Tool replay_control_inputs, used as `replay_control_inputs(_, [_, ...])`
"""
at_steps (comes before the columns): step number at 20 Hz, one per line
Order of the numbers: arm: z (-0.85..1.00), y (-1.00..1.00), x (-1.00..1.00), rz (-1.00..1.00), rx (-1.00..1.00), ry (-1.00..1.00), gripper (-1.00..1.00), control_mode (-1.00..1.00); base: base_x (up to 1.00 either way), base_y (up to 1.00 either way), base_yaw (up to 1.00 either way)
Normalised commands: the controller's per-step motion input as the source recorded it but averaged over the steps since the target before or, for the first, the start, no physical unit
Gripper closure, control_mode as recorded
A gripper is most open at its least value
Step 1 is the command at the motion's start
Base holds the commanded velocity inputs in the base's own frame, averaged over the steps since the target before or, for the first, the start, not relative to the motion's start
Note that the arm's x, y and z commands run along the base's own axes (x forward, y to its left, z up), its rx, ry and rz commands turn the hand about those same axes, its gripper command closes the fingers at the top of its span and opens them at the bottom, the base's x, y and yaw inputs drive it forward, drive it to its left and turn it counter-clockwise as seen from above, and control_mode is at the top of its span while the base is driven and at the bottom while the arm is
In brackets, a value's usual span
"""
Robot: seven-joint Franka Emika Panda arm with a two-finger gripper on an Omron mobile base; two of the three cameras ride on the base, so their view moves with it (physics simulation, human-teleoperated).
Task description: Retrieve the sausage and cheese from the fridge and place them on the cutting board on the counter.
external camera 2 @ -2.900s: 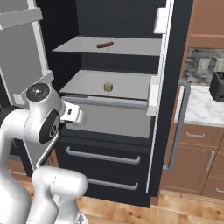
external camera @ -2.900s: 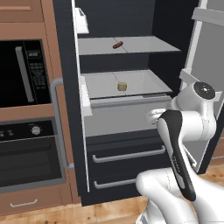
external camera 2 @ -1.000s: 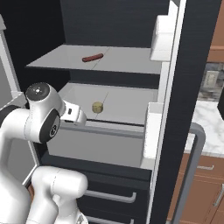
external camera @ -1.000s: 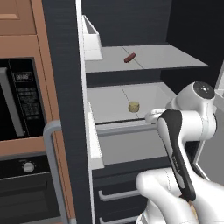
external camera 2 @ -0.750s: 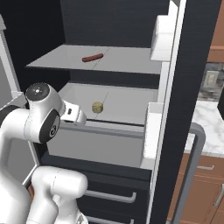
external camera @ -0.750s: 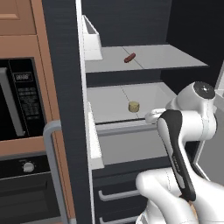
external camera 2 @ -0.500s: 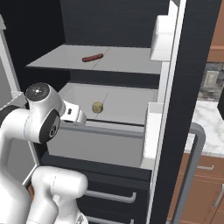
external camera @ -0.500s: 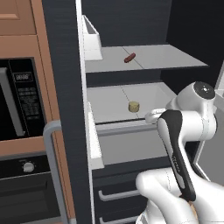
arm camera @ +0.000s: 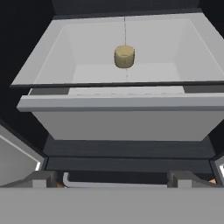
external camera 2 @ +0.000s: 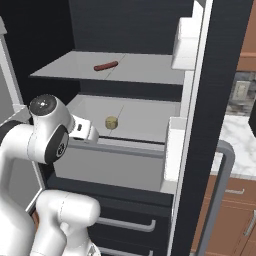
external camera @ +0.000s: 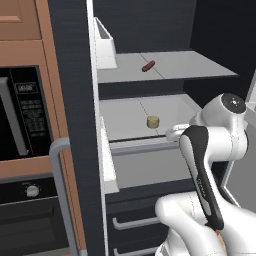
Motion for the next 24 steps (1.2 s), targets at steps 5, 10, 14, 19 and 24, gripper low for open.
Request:
replay_control_inputs(5, [0.0,0.0,0.0,0.0,0.0,0.0,-1.0,1.0,0.0,0.0,0.0])
replay_control_inputs(10, [0.0,0.0,0.0,0.0,0.0,0.0,-1.0,1.0,0.0,0.0,0.0])
replay_control_inputs(14, [0.0,0.0,0.0,0.0,0.0,0.0,-1.0,-1.0,0.0,0.0,0.0])
replay_control_inputs(19, [0.0,0.0,0.0,0.0,0.0,0.0,-1.0,-1.0,0.0,0.0,0.0])
replay_control_inputs(24, [0.0,0.0,-0.03,0.0,0.0,0.0,-1.0,-1.0,0.0,0.0,0.0])
